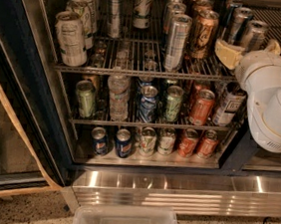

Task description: Pick redbull can from top shelf of fridge

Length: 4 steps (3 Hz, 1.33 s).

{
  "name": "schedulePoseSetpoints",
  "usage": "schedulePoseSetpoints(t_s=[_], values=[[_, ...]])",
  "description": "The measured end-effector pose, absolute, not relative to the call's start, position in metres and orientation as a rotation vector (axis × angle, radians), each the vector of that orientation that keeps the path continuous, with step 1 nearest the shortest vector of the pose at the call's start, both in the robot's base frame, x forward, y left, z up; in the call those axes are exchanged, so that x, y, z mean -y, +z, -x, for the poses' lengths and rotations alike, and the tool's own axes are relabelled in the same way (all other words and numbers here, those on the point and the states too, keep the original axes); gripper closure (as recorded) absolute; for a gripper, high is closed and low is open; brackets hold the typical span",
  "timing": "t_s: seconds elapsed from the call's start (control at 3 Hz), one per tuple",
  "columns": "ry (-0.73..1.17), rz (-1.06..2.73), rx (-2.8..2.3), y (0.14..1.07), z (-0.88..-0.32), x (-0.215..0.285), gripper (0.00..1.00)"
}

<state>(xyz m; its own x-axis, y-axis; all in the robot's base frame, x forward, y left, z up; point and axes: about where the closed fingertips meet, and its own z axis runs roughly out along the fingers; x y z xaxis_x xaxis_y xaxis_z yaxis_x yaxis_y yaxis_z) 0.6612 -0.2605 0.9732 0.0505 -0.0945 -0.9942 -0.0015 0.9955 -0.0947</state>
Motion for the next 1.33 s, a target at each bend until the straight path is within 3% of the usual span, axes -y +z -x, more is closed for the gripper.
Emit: schedulePoseSetpoints(t_s=[0.33,1.0,1.33], values=[[-0.071,0.077,-1.519,0.9732,-0.6612,0.2605,0.40],[-0.071,0.077,-1.519,0.9732,-0.6612,0.2605,0.86],[-0.071,0.077,-1.519,0.9732,-0.6612,0.2604,1.00]])
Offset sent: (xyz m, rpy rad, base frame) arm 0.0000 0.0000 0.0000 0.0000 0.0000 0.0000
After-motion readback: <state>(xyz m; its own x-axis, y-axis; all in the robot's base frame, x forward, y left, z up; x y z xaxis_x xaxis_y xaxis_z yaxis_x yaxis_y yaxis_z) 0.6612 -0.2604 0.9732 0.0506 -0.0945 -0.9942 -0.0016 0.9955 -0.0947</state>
